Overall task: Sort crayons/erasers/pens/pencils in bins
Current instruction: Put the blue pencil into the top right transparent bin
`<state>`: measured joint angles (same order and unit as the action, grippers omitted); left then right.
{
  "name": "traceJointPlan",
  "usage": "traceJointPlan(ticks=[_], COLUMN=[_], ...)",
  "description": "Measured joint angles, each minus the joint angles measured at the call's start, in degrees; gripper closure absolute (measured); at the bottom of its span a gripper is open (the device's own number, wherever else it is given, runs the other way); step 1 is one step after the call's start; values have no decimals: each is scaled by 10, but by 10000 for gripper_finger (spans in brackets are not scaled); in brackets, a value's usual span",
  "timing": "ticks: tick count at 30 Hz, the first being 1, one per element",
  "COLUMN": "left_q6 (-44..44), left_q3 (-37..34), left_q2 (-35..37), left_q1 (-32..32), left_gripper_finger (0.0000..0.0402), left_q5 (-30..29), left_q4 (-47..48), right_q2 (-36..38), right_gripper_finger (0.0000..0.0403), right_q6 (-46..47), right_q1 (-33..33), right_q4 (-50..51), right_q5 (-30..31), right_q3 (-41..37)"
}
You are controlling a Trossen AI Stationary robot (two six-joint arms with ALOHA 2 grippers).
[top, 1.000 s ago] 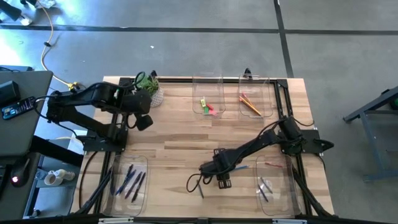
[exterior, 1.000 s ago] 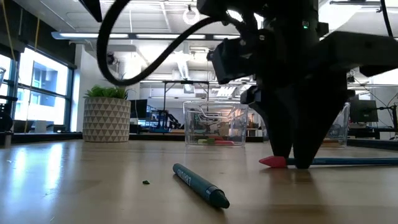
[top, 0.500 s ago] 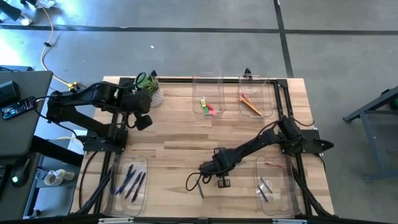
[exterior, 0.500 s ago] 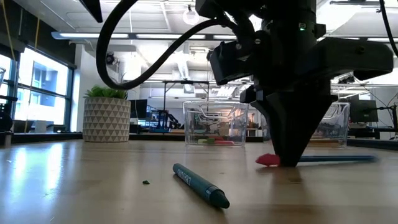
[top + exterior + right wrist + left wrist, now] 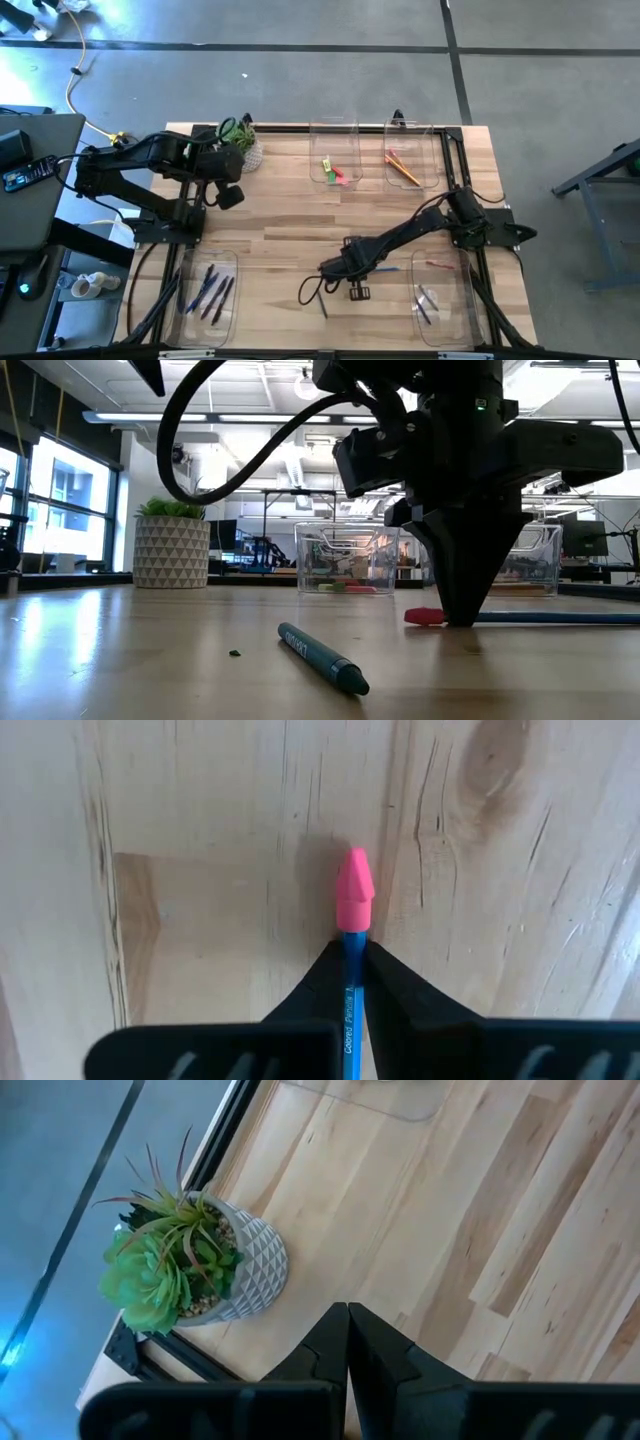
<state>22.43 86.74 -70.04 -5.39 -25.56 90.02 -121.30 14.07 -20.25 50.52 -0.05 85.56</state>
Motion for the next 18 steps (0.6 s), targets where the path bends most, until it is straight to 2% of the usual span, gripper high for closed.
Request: traceJointPlan(ticks=[5, 18], left_q6=[-6, -2], left_q3=[0, 0], left_q2=[0, 0], left_q1=[0, 0], left_gripper_finger=[402, 401], left_q5=[0, 0], left_q4=[0, -1], right_q2=[-4, -4], right_gripper_finger=[401, 402], right_q6=[5, 65], right_q1=[0, 12], right_q4=[20, 74], right_q5=[1, 73], right_q3=[21, 105])
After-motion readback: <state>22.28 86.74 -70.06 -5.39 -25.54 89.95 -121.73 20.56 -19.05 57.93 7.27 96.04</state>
